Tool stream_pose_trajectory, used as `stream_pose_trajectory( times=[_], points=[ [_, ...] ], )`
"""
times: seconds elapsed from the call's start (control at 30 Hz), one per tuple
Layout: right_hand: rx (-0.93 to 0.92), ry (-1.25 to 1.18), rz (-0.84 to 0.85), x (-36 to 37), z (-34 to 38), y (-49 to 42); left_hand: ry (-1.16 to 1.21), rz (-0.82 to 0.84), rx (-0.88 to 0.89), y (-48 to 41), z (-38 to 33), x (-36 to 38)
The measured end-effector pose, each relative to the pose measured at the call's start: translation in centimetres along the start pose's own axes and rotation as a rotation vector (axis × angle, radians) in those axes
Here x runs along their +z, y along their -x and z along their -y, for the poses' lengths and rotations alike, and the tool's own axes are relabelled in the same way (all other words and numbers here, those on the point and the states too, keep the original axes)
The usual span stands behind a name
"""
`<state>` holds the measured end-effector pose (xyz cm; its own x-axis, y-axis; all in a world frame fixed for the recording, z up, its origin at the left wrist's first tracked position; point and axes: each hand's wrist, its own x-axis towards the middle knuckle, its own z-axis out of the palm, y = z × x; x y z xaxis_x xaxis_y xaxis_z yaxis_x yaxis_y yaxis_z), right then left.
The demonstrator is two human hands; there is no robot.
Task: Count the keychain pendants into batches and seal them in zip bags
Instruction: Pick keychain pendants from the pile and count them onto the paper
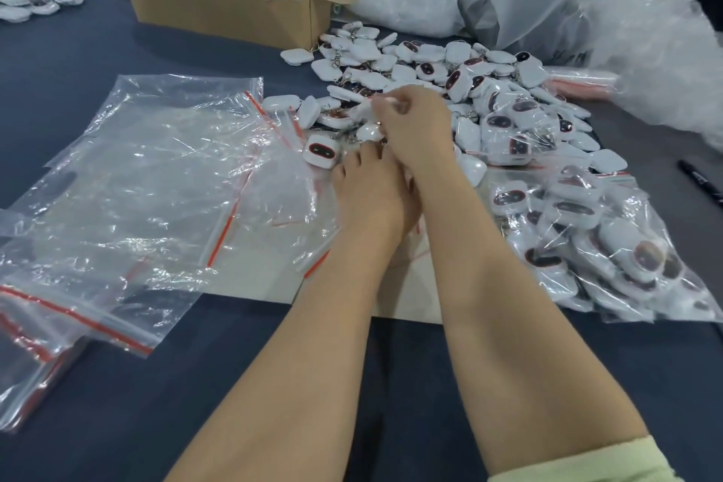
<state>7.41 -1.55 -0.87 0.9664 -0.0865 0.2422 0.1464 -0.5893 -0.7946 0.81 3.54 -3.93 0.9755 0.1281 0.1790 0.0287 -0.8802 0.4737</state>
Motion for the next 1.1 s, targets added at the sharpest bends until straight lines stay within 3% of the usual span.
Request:
stream_pose_trajectory(
  times=[0.13, 0.33, 0.53, 0.73, 1.1],
  points=[
    [0.256, -0.643, -0.168, -2.7, -0.5, 1.9, -0.004, -0.037, 0.035, -0.1, 0.1, 0.5],
    [0.525, -1.129, -0.214, -3.7, -1.7, 2.4, 0.015, -0.047, 0.028, -0.4, 0.1, 0.6],
    [0.425, -0.964, -0.082, -2.3, -2.3, 2.8, 0.013, -0.034, 0.004, -0.6, 0.0, 0.5],
    [0.399, -1.083, 0.065, -2.1, -2.2, 2.6, 0.031, -0.055, -0.013, -0.7, -0.1, 0.5],
    [0.405, -1.124, -0.057, -1.7, -2.1, 2.6, -0.009, -0.072, -0.001, -0.2, 0.0, 0.7]
  ],
)
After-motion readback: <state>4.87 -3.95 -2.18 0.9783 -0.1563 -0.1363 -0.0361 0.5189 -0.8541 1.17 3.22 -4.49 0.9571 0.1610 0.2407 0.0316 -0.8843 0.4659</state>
